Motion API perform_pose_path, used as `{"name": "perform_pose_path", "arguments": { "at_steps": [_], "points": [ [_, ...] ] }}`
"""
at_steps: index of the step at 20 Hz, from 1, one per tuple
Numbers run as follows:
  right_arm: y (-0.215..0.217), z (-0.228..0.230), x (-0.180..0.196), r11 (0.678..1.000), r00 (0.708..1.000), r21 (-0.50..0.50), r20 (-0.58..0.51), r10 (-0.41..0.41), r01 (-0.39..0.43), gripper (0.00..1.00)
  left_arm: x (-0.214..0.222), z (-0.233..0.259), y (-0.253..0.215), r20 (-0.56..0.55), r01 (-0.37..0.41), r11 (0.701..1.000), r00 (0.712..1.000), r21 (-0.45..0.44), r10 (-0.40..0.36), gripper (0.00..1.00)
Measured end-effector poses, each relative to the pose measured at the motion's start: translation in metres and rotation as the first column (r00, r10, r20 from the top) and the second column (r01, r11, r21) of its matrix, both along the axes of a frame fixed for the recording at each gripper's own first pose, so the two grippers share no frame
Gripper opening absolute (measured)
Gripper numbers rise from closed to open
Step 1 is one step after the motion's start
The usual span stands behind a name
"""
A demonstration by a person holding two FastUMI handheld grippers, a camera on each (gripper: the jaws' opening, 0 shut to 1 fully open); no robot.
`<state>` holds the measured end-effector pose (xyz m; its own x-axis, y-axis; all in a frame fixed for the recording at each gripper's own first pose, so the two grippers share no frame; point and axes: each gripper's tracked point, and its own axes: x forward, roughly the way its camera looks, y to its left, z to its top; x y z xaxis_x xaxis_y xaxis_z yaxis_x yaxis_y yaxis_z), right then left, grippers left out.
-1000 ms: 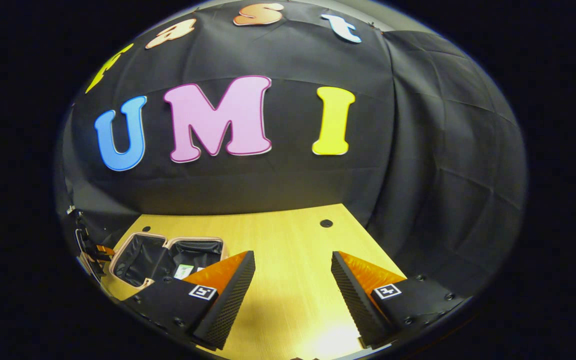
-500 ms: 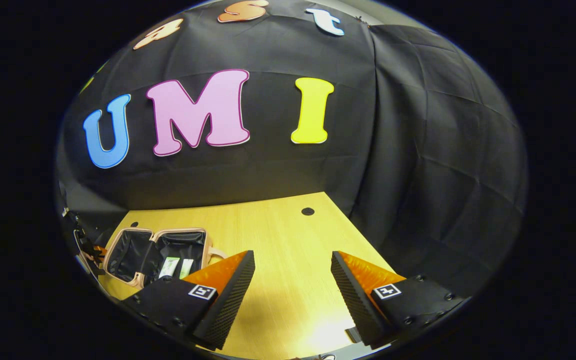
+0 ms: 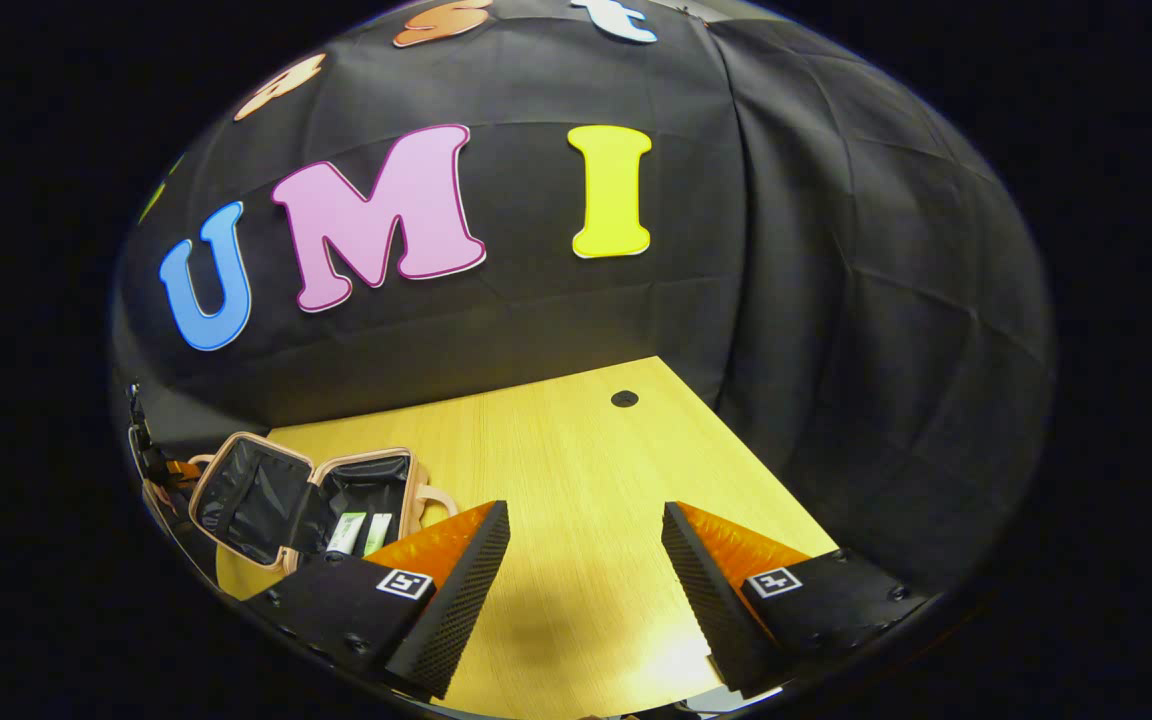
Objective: First open the suitcase, pack the skin care products into it, and then close the suitcase.
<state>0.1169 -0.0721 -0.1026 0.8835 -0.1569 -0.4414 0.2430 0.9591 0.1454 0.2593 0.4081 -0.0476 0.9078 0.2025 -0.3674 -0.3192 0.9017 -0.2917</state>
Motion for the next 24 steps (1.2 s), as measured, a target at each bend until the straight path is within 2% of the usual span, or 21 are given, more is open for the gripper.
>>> {"name": "perform_pose_path", "arguments": {
  "at_steps": [2,6,11,14,17,20,24],
  "points": [
    [-0.005,-0.006,0.012,0.999,0.999,0.002,-0.015,0.036,-0.036,0.98,-0.009,0.036,-0.036,0.041,0.041,0.998,0.998,0.042,-0.042,0.07],
    [-0.01,-0.004,0.032,0.994,0.994,0.0,-0.002,0.105,-0.105,0.98,-0.014,0.088,-0.14,0.099,0.134,0.979,0.984,0.155,-0.15,0.07],
    [-0.011,-0.004,0.05,0.985,0.985,0.03,0.022,0.171,-0.172,0.98,-0.01,0.098,-0.288,0.148,0.278,0.954,0.945,0.111,-0.292,0.07],
    [-0.011,-0.005,0.057,0.975,0.975,0.03,0.039,0.219,-0.22,0.97,-0.004,0.064,-0.367,0.131,0.37,0.929,0.919,0.036,-0.371,0.07],
    [-0.009,-0.014,0.056,0.96,0.961,0.05,0.027,0.275,-0.276,0.98,0.014,0.013,-0.436,0.07,0.423,0.906,0.903,0.017,-0.423,0.07],
    [-0.004,-0.025,0.05,0.937,0.94,0.081,0.001,0.341,-0.34,0.98,0.025,-0.037,-0.475,-0.02,0.447,0.894,0.894,0.004,-0.447,0.07],
    [-0.004,-0.028,0.042,0.915,0.918,0.078,-0.006,0.397,-0.396,0.97,0.036,-0.093,-0.489,-0.117,0.422,0.906,0.901,0.008,-0.419,0.08]
  ]
}}
